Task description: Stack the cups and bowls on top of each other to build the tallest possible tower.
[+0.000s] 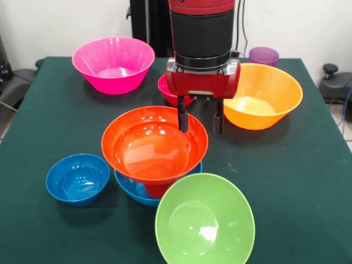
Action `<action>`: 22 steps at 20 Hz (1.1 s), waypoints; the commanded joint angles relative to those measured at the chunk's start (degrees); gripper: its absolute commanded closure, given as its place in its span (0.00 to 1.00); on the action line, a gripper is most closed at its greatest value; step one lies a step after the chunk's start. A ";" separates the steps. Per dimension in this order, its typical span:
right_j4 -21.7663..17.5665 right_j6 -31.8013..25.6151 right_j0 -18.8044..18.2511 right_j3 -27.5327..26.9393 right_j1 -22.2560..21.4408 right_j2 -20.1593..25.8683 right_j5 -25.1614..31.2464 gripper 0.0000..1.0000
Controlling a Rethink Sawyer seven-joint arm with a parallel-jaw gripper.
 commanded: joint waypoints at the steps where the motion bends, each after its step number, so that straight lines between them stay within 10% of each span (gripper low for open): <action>1: -2.51 -6.13 0.15 -0.60 0.89 2.23 1.26 0.00; 22: 1.13 3.52 5.52 8.65 -8.41 -2.11 4.78 0.00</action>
